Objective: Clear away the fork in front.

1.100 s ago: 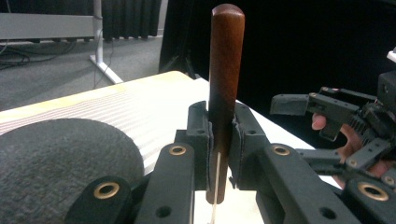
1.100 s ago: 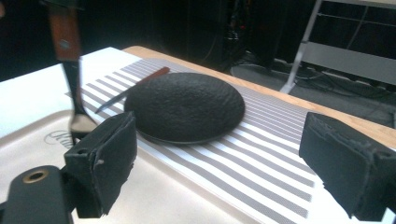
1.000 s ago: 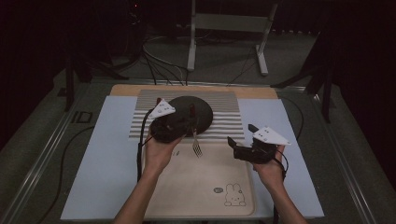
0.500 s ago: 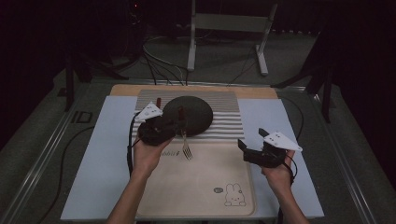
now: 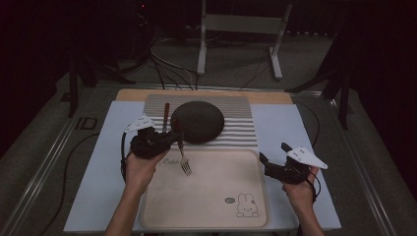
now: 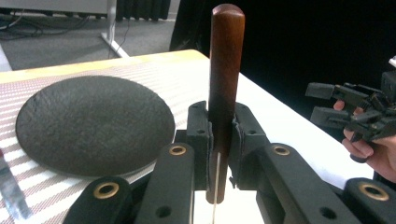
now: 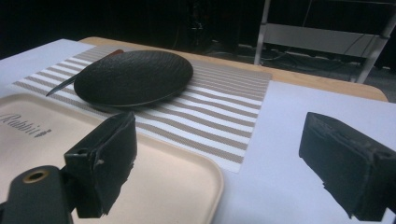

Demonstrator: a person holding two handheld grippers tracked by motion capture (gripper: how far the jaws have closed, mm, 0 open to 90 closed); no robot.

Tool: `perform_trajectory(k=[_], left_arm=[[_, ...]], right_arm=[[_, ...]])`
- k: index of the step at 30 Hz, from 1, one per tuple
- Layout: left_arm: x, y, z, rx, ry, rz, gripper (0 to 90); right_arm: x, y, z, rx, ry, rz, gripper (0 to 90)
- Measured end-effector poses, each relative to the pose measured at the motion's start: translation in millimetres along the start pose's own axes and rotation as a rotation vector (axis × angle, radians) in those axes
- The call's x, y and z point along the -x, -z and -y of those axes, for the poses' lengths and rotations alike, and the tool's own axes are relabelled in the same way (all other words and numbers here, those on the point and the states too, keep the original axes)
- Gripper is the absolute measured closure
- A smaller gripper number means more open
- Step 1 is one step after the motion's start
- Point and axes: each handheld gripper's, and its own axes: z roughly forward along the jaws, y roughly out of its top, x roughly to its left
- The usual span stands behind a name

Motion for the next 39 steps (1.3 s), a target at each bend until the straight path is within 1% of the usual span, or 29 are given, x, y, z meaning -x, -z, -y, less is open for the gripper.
perform_trajectory(k=[2, 8, 13, 17, 23, 29, 34, 36, 39], left_arm=[[-1.8, 2.7, 2.4, -0.005, 0.011, 0.007, 80.7], [-7.1, 11.6, 10.6, -0.033, 0.045, 0.01, 80.7], [-12.5, 17.5, 19.3, -0.062, 0.078, 0.023, 80.6], [-14.8, 20.3, 25.2, -0.078, 0.096, 0.02, 80.6], [-15.7, 21.6, 31.4, -0.102, 0.102, 0.025, 80.6], [-16.4, 24.6, 36.8, -0.124, 0.094, 0.035, 80.5], [-18.0, 31.1, 42.6, -0.138, 0.104, 0.044, 80.4], [-19.6, 33.8, 45.2, -0.149, 0.104, 0.04, 80.3], [-22.8, 37.6, 49.7, -0.162, 0.118, 0.037, 80.3]], right_arm=[[2.1, 1.1, 1.3, 0.0, -0.005, 0.006, 11.5], [7.8, 2.0, 3.6, -0.002, -0.015, 0.02, 11.5], [10.1, 3.1, 3.7, 0.0, -0.018, 0.028, 11.5], [10.7, 2.7, 4.6, -0.004, -0.021, 0.03, 11.5], [10.4, 1.9, 5.0, -0.006, -0.018, 0.027, 11.5], [12.9, 2.7, 6.2, -0.007, -0.026, 0.036, 11.5], [13.3, 3.1, 6.7, -0.006, -0.028, 0.043, 11.6], [13.0, 2.9, 7.0, -0.006, -0.028, 0.046, 11.6], [12.9, 2.4, 7.4, -0.007, -0.023, 0.05, 11.6]])
